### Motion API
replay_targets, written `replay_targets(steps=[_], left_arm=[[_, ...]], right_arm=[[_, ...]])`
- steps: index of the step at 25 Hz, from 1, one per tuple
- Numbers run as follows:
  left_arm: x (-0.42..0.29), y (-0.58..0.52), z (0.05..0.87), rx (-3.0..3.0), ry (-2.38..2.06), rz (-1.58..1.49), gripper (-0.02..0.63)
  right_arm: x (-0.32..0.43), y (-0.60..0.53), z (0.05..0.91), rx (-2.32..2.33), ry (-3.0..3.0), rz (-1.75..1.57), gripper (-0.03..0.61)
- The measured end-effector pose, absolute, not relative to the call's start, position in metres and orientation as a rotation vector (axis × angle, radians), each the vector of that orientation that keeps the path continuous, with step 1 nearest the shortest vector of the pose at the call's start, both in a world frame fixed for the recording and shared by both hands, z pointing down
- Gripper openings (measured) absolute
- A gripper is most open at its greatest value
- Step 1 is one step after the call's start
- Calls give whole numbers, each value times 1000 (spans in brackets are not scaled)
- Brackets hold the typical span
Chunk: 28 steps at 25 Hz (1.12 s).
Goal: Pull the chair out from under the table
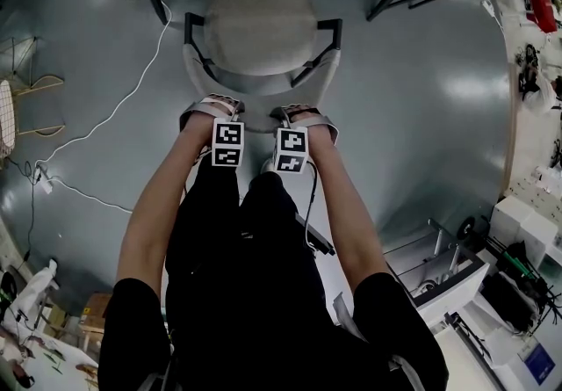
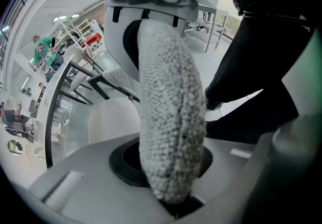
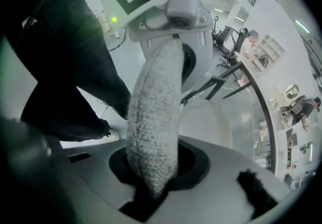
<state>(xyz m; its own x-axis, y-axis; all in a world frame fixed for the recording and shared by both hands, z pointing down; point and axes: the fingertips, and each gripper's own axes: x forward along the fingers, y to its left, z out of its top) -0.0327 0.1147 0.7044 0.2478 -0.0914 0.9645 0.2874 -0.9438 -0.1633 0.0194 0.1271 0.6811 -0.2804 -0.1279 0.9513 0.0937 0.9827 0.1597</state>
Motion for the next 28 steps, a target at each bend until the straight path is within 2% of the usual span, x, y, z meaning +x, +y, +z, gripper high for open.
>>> replay_targets(steps=[28], left_arm=[[-28,161,706,-2223,-149,-1783,86]], right_arm=[[26,173,680,1,-1846,-231,77]])
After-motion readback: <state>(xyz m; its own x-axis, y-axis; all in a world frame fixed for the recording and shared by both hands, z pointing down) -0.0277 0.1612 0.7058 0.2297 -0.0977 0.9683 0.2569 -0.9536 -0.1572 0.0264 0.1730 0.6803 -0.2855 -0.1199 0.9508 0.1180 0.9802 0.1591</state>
